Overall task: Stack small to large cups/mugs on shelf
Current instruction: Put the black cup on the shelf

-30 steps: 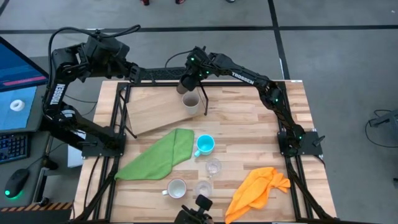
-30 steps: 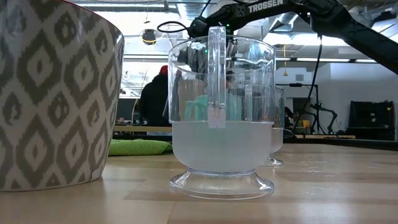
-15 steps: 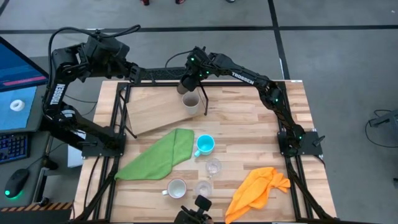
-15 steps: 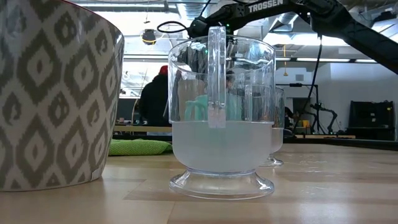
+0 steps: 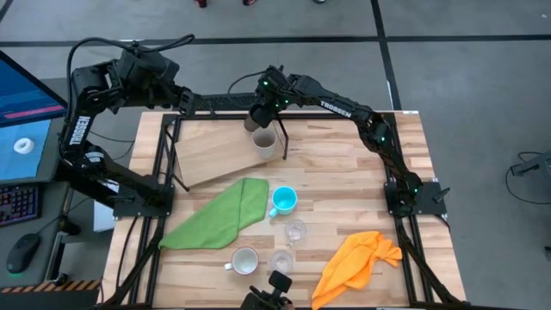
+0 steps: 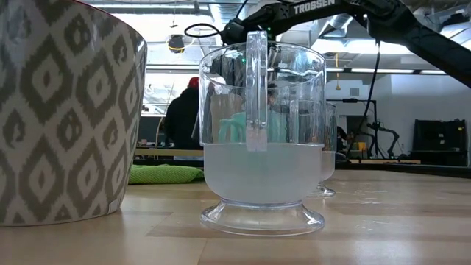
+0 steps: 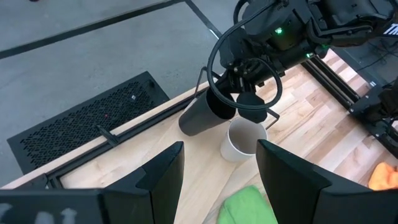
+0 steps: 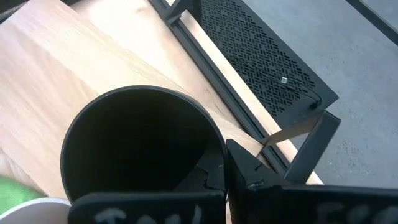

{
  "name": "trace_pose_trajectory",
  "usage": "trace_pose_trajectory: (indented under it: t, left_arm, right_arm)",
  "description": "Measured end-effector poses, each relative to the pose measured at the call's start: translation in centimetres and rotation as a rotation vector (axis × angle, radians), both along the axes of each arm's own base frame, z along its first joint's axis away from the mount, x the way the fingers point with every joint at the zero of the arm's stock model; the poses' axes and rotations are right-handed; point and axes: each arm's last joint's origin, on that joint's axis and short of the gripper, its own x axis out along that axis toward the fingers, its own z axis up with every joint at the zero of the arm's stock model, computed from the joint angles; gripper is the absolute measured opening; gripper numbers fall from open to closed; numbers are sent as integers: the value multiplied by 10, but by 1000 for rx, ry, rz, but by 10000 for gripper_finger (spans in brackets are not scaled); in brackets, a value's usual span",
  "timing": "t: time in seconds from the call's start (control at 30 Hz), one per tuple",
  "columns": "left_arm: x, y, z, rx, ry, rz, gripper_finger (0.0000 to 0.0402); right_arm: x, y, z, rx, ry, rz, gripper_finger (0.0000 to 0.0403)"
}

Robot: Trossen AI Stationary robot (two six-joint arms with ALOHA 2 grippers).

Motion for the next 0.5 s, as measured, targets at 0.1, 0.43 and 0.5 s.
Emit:
trace_pose_trajectory:
  t: [0.1, 0.43, 0.5]
  left_arm:
    - [0, 0, 0, -1, 0, 0, 192]
    - [0, 0, 0, -8, -4, -10, 192]
    - [0, 0, 0, -12, -7, -11, 192]
  right_arm:
    - [0, 0, 0, -3, -5, 0, 9]
    - [11, 2, -21, 17, 16, 10, 12]
    - [12, 2, -20, 5, 6, 11, 13]
